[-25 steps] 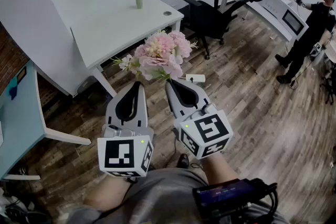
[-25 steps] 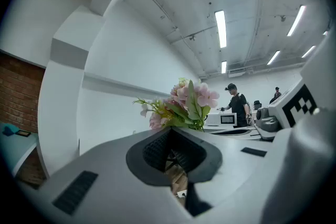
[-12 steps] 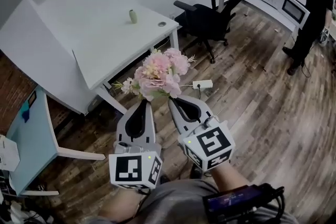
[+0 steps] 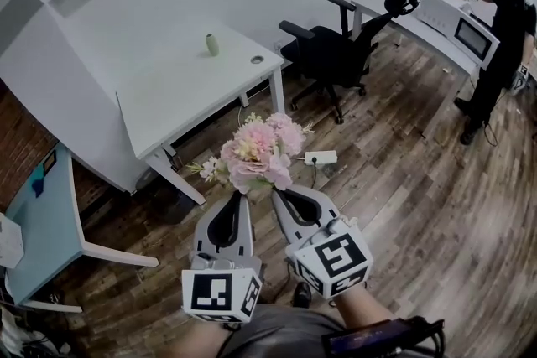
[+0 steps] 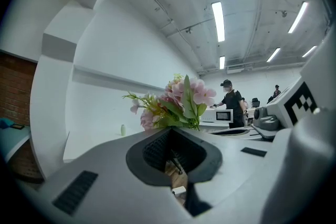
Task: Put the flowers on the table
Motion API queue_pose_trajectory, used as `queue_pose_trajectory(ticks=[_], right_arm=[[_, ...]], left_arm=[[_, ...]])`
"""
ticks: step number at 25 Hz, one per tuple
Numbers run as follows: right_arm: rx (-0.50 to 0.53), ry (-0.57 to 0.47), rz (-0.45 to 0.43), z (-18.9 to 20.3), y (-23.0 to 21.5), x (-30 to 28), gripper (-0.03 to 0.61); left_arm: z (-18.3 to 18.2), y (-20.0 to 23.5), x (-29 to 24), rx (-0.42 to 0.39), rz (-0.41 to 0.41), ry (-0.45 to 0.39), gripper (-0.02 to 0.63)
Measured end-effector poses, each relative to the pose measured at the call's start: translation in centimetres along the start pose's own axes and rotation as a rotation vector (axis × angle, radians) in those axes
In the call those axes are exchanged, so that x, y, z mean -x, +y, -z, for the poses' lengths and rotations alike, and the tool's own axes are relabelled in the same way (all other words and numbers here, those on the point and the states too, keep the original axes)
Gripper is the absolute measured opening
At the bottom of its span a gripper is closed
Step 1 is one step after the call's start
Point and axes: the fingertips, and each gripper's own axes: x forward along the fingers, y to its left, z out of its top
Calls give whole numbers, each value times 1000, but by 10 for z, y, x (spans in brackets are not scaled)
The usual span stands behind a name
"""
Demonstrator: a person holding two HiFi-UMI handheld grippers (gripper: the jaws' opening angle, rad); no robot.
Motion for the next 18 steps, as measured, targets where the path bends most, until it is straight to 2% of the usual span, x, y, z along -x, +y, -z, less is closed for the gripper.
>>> queue_pose_trajectory(ticks=[7,18], right_arm=[[-34,18,8,9,-10,-29,14],[-36,59,19,-7,-22,-177,12]], left_arm=[[11,31,-22,27,-17,17,8],[3,148,-110,73,9,-14,8]])
